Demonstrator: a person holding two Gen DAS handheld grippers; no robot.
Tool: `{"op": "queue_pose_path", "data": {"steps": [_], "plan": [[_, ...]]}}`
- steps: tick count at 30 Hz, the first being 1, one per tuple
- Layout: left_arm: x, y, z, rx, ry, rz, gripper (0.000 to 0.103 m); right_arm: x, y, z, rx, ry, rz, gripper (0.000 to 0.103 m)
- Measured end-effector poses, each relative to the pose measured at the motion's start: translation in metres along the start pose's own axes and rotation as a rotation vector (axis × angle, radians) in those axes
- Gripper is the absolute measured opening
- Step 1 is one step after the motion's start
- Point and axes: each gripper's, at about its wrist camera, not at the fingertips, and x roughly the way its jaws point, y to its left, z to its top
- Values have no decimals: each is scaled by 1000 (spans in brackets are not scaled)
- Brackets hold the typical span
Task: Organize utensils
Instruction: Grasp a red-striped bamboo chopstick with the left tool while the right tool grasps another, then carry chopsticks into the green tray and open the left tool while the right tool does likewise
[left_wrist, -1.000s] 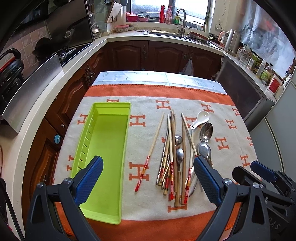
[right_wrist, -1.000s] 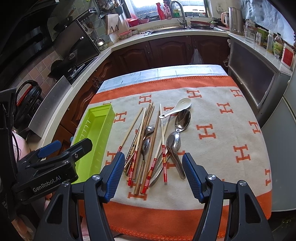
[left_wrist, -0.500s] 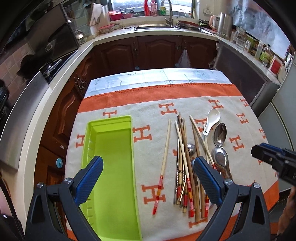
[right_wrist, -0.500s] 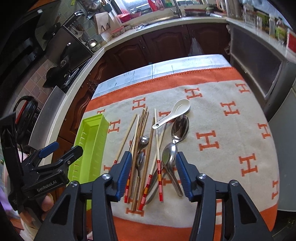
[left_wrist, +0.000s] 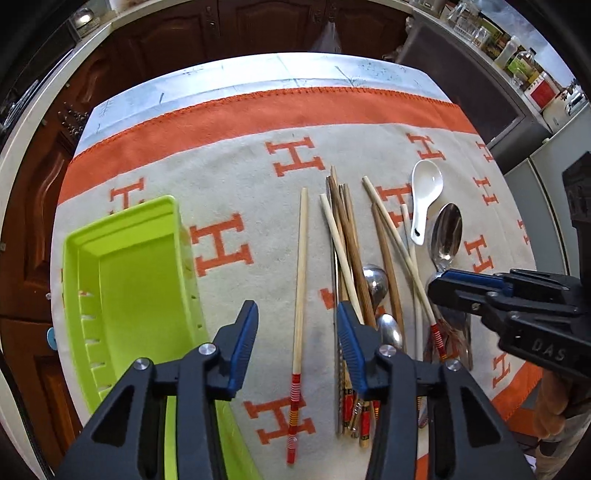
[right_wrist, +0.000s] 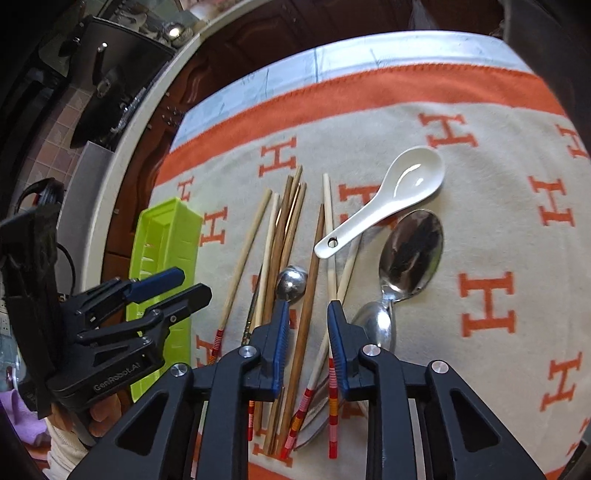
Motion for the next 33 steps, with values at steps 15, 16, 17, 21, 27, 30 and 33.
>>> {"op": "queue_pose_path", "data": {"steps": [15,16,17,21,27,30,33], "plan": [[39,3,8,-13,128,-26,30,68,4,17,23,75,-67,6],[42,3,8,-17,139,-26,27,65,3,16,31,71,-58,6],[44,3,8,-15,144,-15,26,65,3,17,38,66,-52,6],[50,0,9,-6,157,-7,24,58,6,19,52,62,-5,6],[57,-19,10,37,175,88,16,29,5,7,58,42,41,6],[60,-28,13,13,192,76,4,21,1,2,61,34,57,6],[61,-20,14,-72,200,24,3,12,-4,-7,69,32,81,6]]}}
